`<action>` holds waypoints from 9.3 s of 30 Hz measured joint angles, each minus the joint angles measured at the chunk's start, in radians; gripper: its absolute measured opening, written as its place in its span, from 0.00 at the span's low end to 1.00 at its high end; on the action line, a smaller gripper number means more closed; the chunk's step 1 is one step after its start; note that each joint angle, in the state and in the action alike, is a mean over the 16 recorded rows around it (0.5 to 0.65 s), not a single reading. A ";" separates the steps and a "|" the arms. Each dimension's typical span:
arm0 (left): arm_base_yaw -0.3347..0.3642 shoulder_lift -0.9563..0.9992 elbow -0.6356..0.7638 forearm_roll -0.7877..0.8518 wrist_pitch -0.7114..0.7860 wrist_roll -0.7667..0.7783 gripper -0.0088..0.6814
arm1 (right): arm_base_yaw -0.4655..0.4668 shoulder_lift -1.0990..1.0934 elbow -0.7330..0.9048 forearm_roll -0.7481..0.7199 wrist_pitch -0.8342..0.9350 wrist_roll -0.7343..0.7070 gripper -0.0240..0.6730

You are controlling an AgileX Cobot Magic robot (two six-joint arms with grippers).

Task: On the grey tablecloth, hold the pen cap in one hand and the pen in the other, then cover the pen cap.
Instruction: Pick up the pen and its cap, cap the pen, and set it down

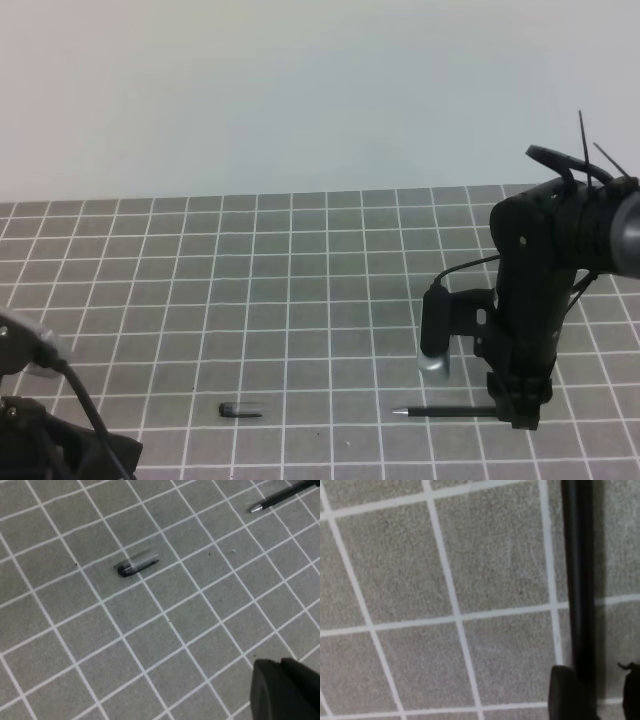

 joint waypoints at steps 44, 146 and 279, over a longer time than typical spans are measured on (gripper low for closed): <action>-0.072 0.075 -0.141 0.047 -0.025 0.265 0.44 | 0.002 -0.105 -0.003 -0.095 0.094 0.042 0.13; -0.328 0.476 -0.403 0.561 -0.234 0.564 0.12 | 0.022 -0.200 -0.003 0.362 0.275 0.169 0.08; -0.455 -0.085 0.244 -0.236 -0.406 1.832 0.05 | 0.322 -0.239 0.046 0.692 0.352 0.311 0.03</action>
